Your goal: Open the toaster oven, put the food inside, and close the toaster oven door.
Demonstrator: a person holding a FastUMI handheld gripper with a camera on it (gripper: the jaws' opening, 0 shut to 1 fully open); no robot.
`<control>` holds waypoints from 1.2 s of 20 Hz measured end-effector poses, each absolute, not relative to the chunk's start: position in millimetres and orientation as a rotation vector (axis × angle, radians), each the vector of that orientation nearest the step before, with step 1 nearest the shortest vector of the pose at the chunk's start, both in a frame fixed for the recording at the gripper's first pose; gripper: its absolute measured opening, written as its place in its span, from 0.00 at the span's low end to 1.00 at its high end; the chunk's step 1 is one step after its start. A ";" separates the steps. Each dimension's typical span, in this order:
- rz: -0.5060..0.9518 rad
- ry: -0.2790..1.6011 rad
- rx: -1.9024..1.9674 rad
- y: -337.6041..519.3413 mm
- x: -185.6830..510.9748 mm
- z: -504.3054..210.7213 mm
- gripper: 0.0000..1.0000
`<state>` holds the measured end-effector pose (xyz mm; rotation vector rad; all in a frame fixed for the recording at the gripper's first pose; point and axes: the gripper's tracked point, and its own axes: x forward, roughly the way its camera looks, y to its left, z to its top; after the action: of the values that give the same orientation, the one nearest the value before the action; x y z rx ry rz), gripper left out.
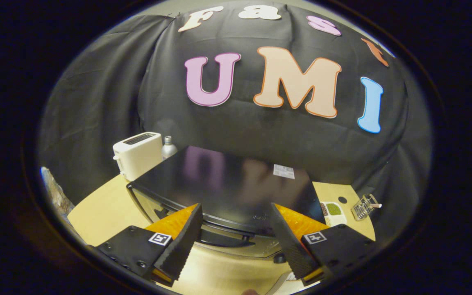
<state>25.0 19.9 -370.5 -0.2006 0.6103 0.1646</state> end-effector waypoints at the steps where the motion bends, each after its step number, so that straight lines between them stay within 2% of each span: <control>1: 0.161 0.592 -0.187 20.2 27.2 -367.3 1.00; 14: 0.176 0.658 -0.029 17.2 -25.1 -379.4 1.00; 24: 0.246 0.801 -0.037 20.2 -102.9 -412.2 1.00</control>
<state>-102.9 20.2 -412.2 -0.0369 0.8015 0.2460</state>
